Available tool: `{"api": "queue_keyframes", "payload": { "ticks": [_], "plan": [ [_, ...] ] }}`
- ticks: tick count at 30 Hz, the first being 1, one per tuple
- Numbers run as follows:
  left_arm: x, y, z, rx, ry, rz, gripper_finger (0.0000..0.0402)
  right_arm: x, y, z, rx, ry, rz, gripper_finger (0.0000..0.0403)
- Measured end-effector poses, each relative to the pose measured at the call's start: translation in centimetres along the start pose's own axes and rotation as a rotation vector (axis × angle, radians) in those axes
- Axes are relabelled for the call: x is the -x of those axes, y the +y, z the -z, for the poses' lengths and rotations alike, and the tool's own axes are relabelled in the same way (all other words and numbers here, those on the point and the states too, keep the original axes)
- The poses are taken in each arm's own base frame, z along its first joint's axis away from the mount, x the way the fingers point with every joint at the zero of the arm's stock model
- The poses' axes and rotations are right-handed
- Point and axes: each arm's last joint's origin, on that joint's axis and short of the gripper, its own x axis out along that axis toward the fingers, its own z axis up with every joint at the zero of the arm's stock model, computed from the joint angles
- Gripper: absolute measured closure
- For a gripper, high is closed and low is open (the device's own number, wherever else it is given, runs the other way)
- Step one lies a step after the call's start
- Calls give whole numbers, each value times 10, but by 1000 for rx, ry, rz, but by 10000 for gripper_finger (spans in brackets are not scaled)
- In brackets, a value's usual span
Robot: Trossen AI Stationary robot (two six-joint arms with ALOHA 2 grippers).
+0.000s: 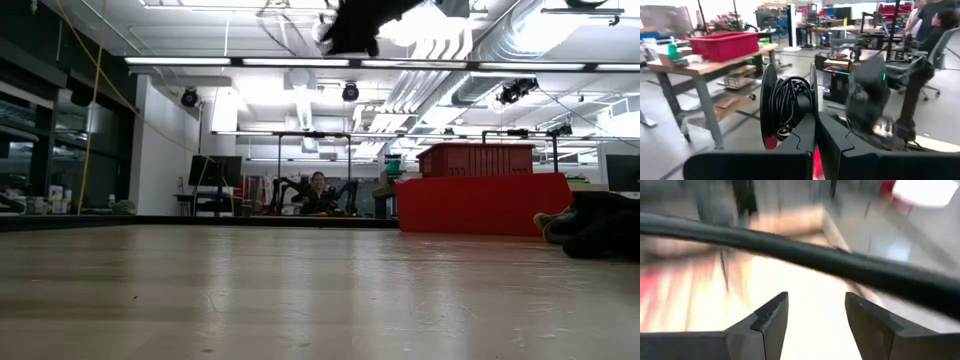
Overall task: Coil cords
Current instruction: Coil the black wire on the spool
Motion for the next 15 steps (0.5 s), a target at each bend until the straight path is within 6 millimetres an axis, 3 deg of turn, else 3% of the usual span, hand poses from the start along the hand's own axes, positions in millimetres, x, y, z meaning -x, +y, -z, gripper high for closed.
{"api": "queue_keyframes", "payload": {
  "ticks": [4,6,8,10,13,15],
  "plan": [
    [8,2,-2,-6,-18,-17,397,-4,3,38,44,312,-28,214],
    [9,2,-2,-5,-18,-18,397,-11,5,66,21,413,-39,215],
    [9,2,-1,-4,-11,2,397,-20,6,96,-29,459,-57,215],
    [7,0,1,2,9,64,397,-25,7,112,-117,382,-44,215],
    [3,-2,9,29,91,131,397,-23,13,95,-225,132,-94,215],
    [0,-3,18,57,186,145,397,-13,21,74,-178,37,-94,215]
  ]
}}
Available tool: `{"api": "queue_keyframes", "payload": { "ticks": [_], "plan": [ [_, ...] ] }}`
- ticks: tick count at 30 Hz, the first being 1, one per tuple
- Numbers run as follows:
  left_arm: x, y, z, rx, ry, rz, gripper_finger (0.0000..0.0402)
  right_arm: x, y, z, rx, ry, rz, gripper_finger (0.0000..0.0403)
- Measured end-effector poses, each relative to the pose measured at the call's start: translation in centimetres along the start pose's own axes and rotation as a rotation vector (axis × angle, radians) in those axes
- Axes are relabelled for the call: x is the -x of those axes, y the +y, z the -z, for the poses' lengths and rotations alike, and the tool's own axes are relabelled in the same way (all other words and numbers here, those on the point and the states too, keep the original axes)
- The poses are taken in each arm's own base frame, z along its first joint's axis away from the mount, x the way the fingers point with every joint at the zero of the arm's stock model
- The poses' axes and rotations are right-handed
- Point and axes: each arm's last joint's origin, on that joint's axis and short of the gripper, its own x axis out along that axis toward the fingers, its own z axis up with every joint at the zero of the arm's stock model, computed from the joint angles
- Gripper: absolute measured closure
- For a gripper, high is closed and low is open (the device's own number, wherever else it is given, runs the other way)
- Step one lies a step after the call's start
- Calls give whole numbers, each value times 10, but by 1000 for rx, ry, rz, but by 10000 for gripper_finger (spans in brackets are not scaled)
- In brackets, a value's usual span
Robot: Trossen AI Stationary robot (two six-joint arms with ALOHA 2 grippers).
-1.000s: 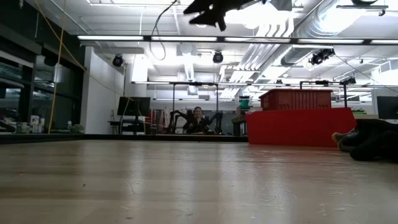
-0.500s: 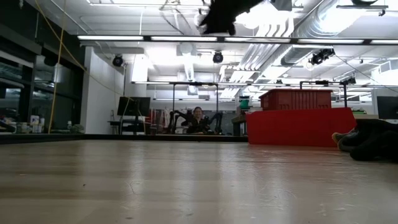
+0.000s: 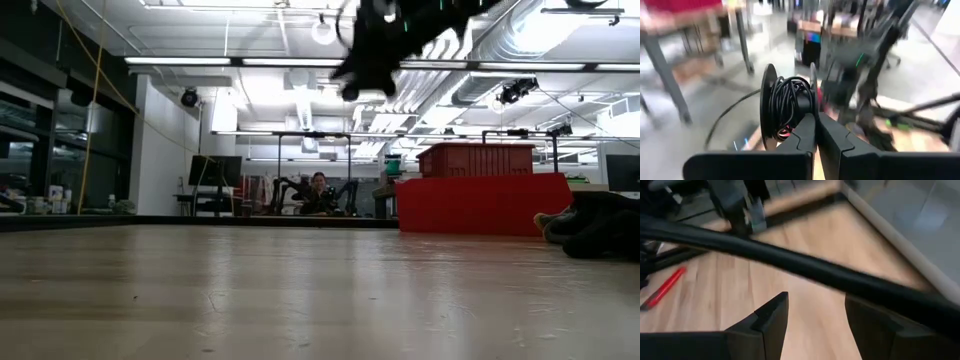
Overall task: Coil cords
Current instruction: Coil the black wire on the spool
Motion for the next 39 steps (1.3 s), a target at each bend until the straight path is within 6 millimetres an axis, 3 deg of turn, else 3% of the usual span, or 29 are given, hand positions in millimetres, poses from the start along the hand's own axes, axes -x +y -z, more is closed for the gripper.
{"api": "queue_keyframes", "payload": {
  "ticks": [4,7,12,20,25,30,34,39],
  "plan": [
    [-12,2,13,66,146,7,397,26,21,-47,233,-94,74,215],
    [-23,1,17,65,202,40,397,49,26,-79,325,-158,149,215],
    [-38,0,18,54,225,64,397,68,25,-96,359,-149,130,215],
    [-64,-2,20,-34,240,100,397,68,30,-99,379,-158,-48,215],
    [-79,-2,16,-57,190,103,397,55,33,-95,346,-125,-20,215],
    [-77,-6,14,-44,170,193,397,50,26,-96,390,-129,80,215],
    [-76,-6,11,22,140,176,397,52,18,-96,297,-129,10,215],
    [-77,-4,0,1,36,124,399,49,36,-95,236,-137,15,215]
  ]
}}
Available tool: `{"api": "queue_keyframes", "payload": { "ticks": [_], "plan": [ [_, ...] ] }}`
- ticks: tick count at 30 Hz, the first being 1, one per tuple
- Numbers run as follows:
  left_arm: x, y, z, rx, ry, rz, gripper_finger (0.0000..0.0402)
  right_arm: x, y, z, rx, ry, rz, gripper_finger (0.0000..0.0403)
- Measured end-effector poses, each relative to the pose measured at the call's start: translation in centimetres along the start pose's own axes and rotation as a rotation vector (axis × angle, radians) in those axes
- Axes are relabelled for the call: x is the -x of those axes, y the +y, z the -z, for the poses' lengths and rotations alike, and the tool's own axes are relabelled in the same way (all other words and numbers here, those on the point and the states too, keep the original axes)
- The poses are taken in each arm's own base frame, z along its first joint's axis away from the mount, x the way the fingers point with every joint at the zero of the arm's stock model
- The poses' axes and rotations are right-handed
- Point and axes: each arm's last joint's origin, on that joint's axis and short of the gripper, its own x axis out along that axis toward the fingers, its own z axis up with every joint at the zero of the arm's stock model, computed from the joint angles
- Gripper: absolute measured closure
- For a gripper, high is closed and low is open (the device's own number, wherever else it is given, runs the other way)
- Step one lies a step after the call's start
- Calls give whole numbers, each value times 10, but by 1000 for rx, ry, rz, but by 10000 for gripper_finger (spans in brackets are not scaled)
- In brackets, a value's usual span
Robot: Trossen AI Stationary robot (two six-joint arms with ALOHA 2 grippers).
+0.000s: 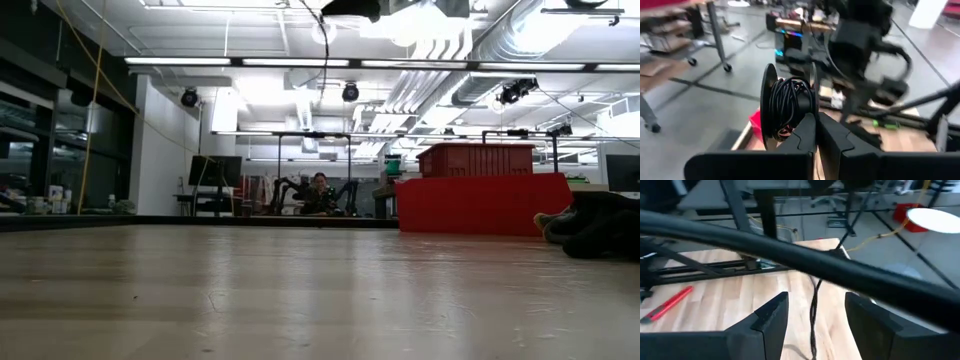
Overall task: Coil cords
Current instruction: Coil the black wire on the spool
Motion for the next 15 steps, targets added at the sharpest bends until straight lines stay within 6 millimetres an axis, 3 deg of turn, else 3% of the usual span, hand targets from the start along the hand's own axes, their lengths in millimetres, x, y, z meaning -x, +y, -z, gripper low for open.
{"api": "queue_keyframes", "payload": {
  "ticks": [8,15],
  "plan": [
    [0,2,-7,5,-74,-109,400,-1,25,-7,-231,-75,274,215],
    [0,-3,-17,60,-184,-138,401,-15,61,-7,165,-60,432,215]
  ]
}}
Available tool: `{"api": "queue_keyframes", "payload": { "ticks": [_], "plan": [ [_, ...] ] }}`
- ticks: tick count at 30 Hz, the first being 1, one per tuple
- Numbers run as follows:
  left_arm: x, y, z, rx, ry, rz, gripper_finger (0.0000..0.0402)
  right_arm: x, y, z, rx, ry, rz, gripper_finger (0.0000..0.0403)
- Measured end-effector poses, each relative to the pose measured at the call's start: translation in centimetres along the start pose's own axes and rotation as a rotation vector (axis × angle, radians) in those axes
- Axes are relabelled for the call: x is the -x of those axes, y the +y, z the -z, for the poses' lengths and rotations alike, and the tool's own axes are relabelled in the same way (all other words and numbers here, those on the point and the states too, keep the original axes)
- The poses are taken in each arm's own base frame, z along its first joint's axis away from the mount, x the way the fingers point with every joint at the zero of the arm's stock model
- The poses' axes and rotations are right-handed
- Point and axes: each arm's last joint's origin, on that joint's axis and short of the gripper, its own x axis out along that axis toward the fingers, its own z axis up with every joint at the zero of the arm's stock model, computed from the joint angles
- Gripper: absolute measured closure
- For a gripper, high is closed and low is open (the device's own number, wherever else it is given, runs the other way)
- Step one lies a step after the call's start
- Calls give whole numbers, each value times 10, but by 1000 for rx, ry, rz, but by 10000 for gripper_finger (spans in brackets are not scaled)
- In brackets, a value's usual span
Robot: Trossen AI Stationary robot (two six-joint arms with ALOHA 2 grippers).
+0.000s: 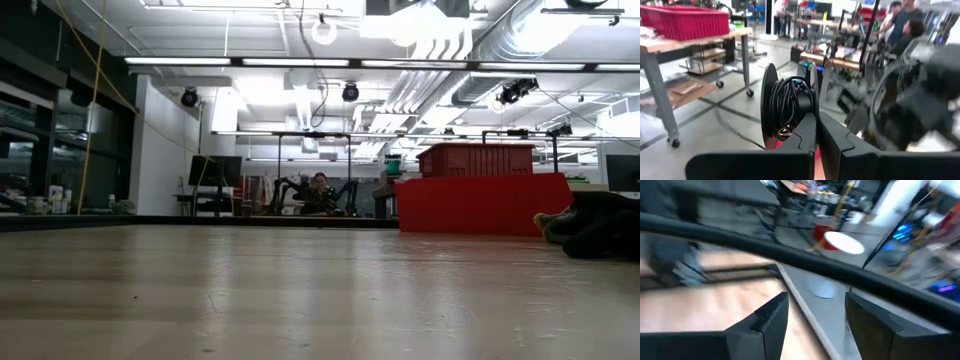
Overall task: Coil cords
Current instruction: Coil the black wire on the spool
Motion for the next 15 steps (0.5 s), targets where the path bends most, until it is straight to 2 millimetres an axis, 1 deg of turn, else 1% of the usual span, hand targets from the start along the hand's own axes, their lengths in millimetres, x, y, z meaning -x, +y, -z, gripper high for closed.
{"api": "queue_keyframes", "payload": {
  "ticks": [1,2,6,9,12,15],
  "plan": [
    [0,-1,-1,7,-15,5,401,-2,4,1,36,2,21,215],
    [0,-2,-2,11,-25,14,401,-4,5,1,35,-5,25,215],
    [0,-4,-5,10,-51,42,401,-9,1,-2,-124,-46,-16,215],
    [0,-4,-5,29,-51,42,401,-12,1,-7,-175,-102,-7,215],
    [0,-3,-5,60,-53,22,401,-10,7,-15,-126,-185,9,215],
    [0,-3,-6,108,-61,21,401,-13,14,-17,21,-215,35,221]
  ]
}}
